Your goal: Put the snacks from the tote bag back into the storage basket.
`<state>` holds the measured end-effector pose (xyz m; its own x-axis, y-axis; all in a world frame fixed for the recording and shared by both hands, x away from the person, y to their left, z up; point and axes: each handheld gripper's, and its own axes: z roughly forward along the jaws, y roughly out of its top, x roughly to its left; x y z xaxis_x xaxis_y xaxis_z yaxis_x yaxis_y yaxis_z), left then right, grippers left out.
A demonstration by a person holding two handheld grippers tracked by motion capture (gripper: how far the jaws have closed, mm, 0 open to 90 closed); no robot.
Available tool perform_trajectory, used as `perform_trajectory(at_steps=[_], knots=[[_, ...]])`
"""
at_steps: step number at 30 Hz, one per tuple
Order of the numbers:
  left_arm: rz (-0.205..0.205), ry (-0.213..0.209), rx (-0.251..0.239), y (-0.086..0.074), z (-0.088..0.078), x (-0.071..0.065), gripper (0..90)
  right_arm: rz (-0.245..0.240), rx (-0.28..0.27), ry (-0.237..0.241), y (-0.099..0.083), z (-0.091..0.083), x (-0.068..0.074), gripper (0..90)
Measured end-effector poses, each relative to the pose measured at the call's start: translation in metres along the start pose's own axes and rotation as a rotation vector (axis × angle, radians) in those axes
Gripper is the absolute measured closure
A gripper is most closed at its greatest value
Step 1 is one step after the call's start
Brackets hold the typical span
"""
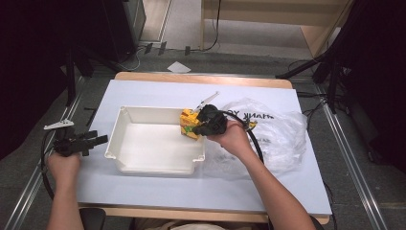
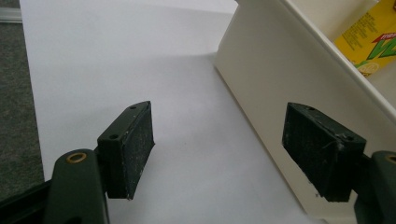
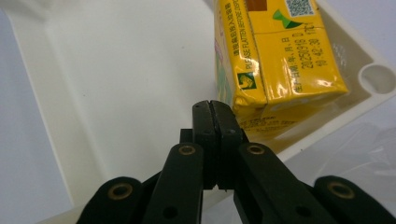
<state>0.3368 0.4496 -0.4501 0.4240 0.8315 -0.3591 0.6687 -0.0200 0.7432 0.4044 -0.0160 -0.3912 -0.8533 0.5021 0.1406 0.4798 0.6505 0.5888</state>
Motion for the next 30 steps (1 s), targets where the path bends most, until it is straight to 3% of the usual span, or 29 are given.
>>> perform_trajectory(at_steps=[5, 10, 18, 26, 30], knots=[[0.000, 0.000, 0.001, 0.000, 0.000, 0.000, 26.1, 0.006, 0.005, 0.004, 0.000, -0.001, -0.002, 90.0], [0.001, 0.001, 0.002, 0.000, 0.000, 0.000, 26.2, 0.012, 0.012, -0.030, -0.002, -0.003, -0.006, 90.0], [-0.001, -0.001, 0.001, 0.000, 0.000, 0.000, 26.2, 0.020, 0.002, -0.025, -0.003, -0.007, -0.010, 90.0], [-0.001, 0.001, 0.006, 0.000, 0.000, 0.001, 26.2, -0.036, -0.013, 0.019, 0.000, -0.012, -0.005, 90.0], [0.000, 0.002, 0.005, -0.001, -0.001, 0.000, 26.2, -0.040, -0.024, 0.057, 0.001, -0.018, -0.004, 85.9]])
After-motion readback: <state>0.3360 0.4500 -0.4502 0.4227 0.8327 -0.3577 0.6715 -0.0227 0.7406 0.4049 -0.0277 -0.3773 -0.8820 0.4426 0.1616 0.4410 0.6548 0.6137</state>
